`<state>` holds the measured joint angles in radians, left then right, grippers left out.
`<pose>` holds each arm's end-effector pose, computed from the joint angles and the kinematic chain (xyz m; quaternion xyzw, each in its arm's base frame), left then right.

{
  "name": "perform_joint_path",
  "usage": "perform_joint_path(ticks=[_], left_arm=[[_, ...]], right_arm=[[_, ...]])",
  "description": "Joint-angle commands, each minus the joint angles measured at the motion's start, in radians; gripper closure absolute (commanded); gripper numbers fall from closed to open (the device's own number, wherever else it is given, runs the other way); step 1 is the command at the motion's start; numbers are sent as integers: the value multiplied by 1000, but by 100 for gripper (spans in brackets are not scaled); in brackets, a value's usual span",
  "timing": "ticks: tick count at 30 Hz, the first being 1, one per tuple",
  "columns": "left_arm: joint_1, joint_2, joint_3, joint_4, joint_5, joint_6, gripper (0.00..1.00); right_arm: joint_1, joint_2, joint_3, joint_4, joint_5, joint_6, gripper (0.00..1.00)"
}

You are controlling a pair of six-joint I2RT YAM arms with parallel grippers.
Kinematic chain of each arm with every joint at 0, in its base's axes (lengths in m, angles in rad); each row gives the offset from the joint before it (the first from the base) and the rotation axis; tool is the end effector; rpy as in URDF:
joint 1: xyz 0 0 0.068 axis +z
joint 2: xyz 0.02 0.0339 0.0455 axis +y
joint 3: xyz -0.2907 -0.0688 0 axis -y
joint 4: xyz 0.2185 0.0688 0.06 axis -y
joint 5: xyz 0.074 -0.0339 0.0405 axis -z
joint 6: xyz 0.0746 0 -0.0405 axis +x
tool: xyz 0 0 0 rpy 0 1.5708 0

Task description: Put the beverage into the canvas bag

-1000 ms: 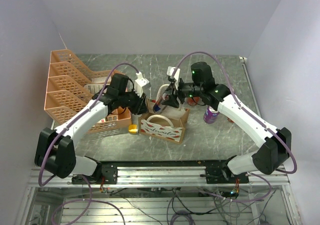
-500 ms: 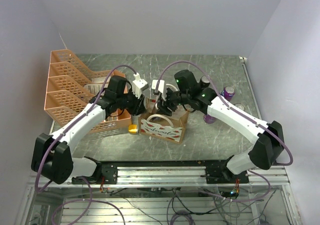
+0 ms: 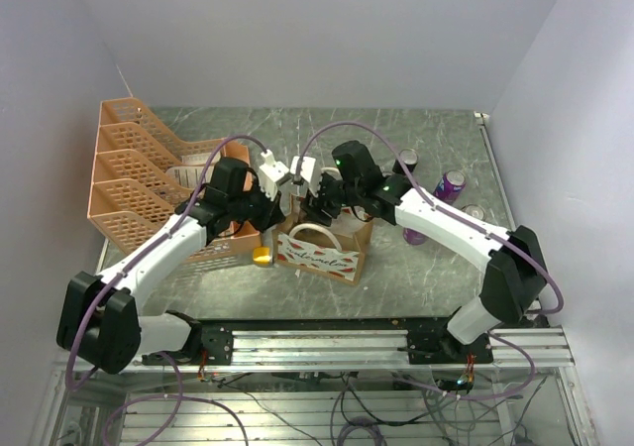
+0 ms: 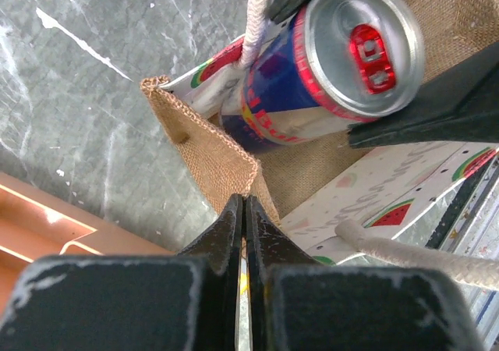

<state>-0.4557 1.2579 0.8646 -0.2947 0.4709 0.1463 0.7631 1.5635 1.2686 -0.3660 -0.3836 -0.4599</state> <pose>0.2220 -0.1465 0.2726 0.3558 0.8101 -0.2724 0.3780 0.2390 0.2672 0.3102 -0.5748 0.6739 0.2344 0.4005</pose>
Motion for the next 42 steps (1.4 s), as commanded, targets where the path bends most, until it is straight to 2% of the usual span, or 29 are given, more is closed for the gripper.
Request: perform_joint_path(ticks=[1, 8, 13, 18, 29, 34, 38, 42], left_arm=[[-6, -18, -40, 34, -31, 12, 93], [13, -67, -94, 91, -25, 18, 93], [27, -88, -125, 116, 6, 6, 93], [37, -91, -134, 125, 18, 2, 86], [40, -77, -138, 125, 36, 8, 79], [40, -85, -147, 129, 31, 9, 74], [40, -96, -156, 139, 27, 1, 67], [40, -99, -157, 143, 25, -2, 65]], right_arm=[[4, 29, -12, 147, 18, 30, 100], [4, 39, -78, 269, 29, 73, 100], [4, 68, -83, 279, 27, 87, 100], [4, 79, -111, 312, 52, 100, 100], [5, 133, -107, 322, 73, 104, 99], [5, 150, -104, 322, 83, 108, 91], [4, 150, -99, 320, 68, 116, 79], [5, 156, -84, 307, 59, 116, 70]])
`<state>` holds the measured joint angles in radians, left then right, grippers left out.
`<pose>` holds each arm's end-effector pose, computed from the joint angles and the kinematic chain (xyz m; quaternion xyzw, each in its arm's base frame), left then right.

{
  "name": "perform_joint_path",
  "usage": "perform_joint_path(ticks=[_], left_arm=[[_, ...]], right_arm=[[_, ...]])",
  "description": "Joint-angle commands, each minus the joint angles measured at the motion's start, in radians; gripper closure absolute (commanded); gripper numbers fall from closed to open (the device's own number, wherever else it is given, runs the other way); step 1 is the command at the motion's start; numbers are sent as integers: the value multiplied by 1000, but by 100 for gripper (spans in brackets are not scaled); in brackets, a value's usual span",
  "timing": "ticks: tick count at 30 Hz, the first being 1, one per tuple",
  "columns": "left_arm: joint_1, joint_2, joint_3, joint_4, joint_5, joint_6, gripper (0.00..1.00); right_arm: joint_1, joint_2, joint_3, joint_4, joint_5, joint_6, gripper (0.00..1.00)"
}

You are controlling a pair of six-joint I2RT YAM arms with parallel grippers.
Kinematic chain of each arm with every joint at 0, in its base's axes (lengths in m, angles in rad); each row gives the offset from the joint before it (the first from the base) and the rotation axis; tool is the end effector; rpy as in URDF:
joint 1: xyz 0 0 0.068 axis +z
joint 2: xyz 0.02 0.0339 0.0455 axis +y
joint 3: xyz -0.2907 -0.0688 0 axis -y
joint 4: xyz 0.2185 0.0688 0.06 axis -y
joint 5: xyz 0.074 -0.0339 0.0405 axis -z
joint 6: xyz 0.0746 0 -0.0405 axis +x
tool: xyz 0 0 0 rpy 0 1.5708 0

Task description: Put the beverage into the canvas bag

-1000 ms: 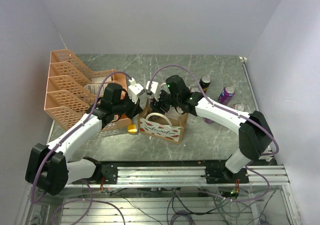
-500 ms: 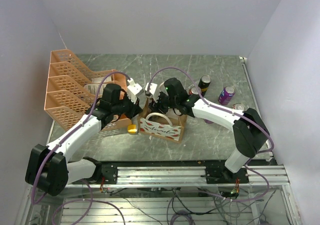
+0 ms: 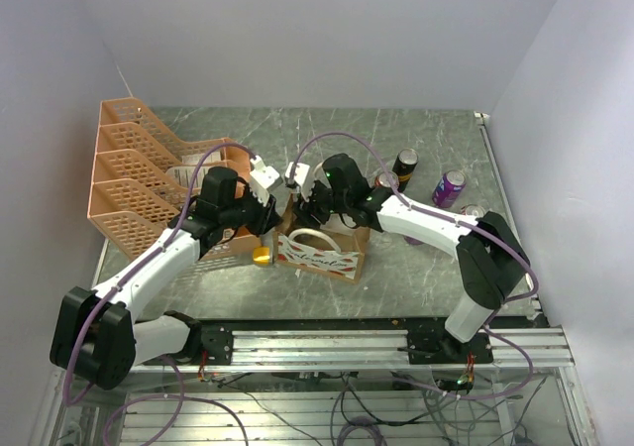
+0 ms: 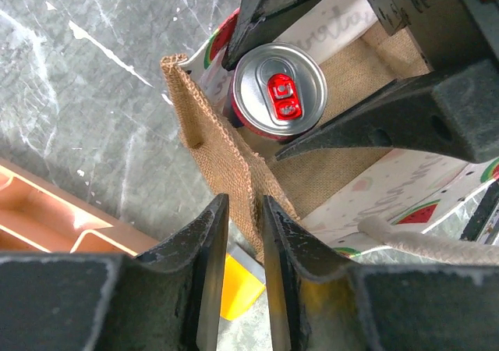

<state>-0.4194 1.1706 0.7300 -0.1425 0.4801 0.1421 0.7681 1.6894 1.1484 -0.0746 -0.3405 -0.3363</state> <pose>0.2115 -0.1320 0.2651 0.3453 0.7906 -0.2710 0.4271 0.2635 0.2892 0.2577 -0.5254 0.7043 0.2440 0.4102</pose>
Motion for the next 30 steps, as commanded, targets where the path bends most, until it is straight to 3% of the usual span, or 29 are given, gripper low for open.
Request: perform_joint_path(ticks=[1, 3, 10, 13, 30], left_arm=[[5, -12, -21, -11, 13, 1, 65], [6, -12, -19, -12, 14, 1, 65], [5, -10, -11, -16, 5, -8, 65], [5, -8, -8, -17, 3, -12, 65], [5, 9, 6, -23, -17, -22, 65]], right_arm=[[0, 33, 42, 10, 13, -9, 65], [0, 38, 51, 0, 6, -10, 56], [0, 32, 66, -24, 2, -18, 44], [-1, 25, 70, -34, 6, -22, 34], [-1, -1, 119, -80, 3, -33, 23]])
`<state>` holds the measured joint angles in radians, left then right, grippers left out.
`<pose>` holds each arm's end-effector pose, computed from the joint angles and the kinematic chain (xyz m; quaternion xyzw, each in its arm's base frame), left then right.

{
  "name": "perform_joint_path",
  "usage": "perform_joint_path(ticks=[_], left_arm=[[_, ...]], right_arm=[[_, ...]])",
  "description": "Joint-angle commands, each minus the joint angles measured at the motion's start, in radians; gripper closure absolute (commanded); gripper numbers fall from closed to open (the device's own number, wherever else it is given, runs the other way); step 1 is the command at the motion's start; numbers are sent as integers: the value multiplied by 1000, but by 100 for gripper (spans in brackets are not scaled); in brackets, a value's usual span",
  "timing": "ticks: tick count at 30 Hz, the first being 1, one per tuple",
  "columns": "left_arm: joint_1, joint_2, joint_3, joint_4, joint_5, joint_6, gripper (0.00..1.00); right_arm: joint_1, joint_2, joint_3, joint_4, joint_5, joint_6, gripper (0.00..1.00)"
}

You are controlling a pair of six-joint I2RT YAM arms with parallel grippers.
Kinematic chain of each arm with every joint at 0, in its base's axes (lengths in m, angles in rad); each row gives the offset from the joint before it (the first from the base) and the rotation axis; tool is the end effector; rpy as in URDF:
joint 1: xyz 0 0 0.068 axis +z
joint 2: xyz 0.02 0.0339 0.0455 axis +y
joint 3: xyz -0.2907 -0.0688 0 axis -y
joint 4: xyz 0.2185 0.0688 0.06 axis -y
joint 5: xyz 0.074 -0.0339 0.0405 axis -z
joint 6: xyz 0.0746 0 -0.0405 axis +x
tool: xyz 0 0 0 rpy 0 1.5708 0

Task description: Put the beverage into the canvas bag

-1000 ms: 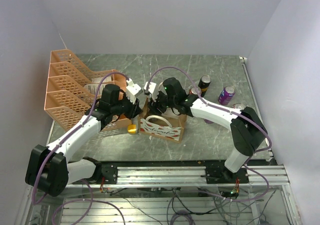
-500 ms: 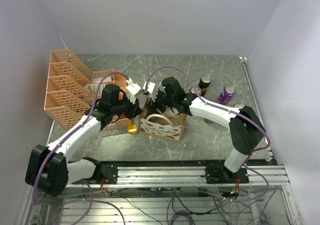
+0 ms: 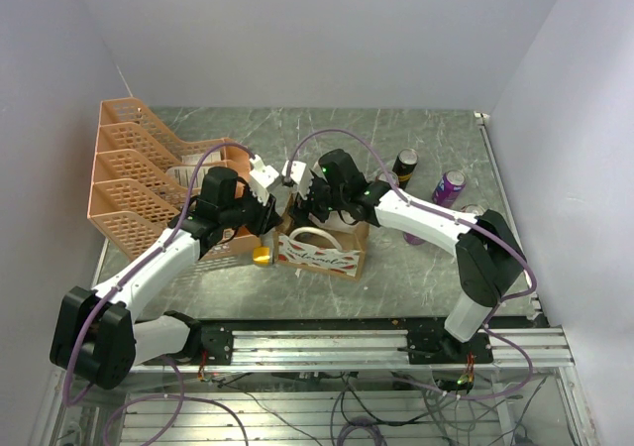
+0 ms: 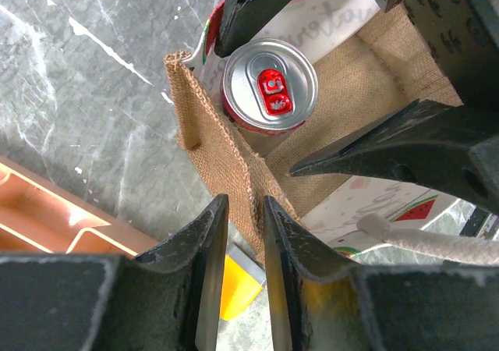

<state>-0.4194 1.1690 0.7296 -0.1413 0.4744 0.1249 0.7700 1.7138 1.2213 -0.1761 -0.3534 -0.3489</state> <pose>0.2117 -0.1317 0.2654 0.3374 0.7938 -0.2723 0.4264 0.2658 0.2937 0.2615 -0.5351 0.7102 0.2444 0.3866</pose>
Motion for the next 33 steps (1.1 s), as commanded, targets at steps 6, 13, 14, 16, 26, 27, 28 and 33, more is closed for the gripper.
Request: perform_joint_path(ticks=[6, 13, 14, 16, 26, 27, 28, 33], left_arm=[[5, 15, 11, -24, -11, -15, 65], [5, 38, 35, -29, -11, -47, 65], [5, 43, 42, -32, -11, -55, 65], [5, 53, 56, -39, -10, -74, 66], [10, 79, 99, -60, -25, -130, 67], [10, 80, 102, -62, -27, -133, 67], [11, 81, 104, -65, -29, -136, 68], [13, 84, 107, -66, -35, -133, 68]], right_arm=[[-4, -45, 54, 14, 18, -23, 23], [-4, -61, 46, 8, 13, -20, 23], [-4, -60, 42, 9, 14, -20, 23], [-4, -61, 31, 13, 20, -24, 23], [-4, -95, 43, -25, 15, -67, 24], [-4, -98, 49, -34, 8, -73, 24], [-4, -102, 50, -43, 1, -78, 24], [-5, -125, 50, -70, -20, -90, 24]])
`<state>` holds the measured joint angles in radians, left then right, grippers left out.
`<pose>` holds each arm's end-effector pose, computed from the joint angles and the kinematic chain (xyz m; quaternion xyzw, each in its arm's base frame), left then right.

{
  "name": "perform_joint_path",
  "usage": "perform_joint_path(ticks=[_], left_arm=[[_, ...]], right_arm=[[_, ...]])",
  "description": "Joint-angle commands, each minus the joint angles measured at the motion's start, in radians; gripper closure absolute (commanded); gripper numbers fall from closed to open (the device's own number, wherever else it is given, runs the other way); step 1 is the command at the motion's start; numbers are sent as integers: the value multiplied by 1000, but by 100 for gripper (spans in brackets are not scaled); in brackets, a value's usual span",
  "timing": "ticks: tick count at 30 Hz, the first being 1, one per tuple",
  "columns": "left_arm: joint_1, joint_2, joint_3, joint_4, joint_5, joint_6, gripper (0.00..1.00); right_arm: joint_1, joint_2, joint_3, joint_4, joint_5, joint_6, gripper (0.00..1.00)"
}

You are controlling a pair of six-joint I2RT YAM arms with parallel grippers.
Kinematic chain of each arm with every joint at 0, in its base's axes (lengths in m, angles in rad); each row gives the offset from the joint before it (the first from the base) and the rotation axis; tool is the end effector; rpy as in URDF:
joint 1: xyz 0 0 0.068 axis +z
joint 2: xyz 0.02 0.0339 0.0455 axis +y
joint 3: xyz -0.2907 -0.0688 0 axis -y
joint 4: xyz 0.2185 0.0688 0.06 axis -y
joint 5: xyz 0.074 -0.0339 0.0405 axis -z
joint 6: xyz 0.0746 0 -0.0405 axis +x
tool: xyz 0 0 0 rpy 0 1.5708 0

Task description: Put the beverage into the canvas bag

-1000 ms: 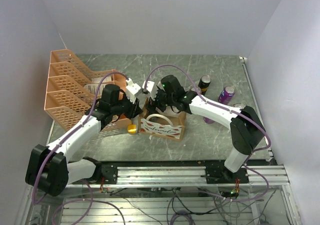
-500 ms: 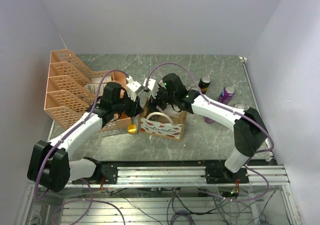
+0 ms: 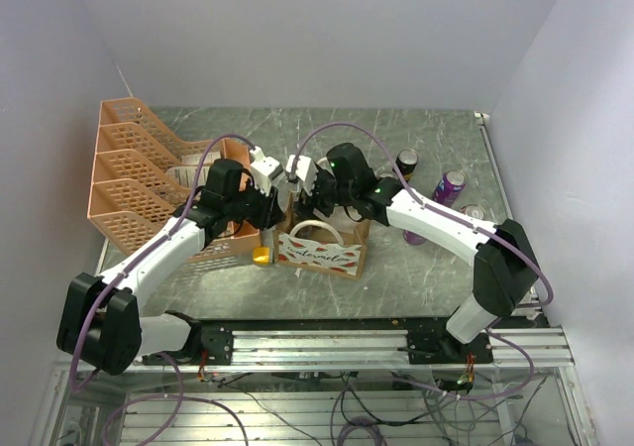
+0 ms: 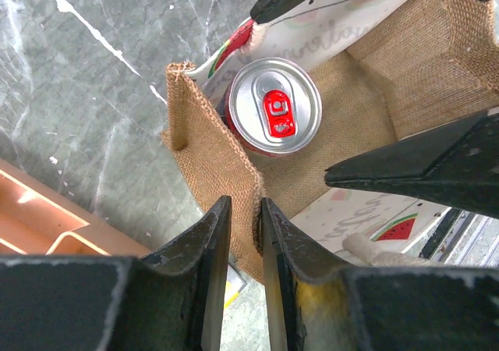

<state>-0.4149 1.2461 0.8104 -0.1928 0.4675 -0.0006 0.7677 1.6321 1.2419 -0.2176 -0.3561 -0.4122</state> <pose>0.2284 -0.1373 0.2685 0.2812 0.8267 -0.2930 0.3895 0.2560 0.2832 0.2938 -0.5534 0.6792 0.2351 0.4208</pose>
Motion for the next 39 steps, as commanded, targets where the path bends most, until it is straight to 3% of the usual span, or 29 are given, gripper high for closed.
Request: perform_joint_path(ticks=[1, 18, 25, 29, 32, 39], left_arm=[[8, 7, 26, -14, -29, -8, 68], [10, 4, 35, -12, 10, -3, 63], [10, 10, 73, -37, 40, 17, 41], [10, 15, 136, -95, 69, 59, 16], [10, 29, 204, -163, 97, 132, 3], [10, 124, 374, -222, 163, 265, 0]], right_arm=[[-1, -51, 28, -31, -18, -27, 24], [-22, -192, 58, -130, -16, -56, 24], [-41, -308, 43, -160, -10, -57, 24], [-98, -389, 18, -158, -25, -46, 24], [-169, -435, 3, -165, -56, -30, 24], [-357, -541, -97, -154, -127, -5, 24]])
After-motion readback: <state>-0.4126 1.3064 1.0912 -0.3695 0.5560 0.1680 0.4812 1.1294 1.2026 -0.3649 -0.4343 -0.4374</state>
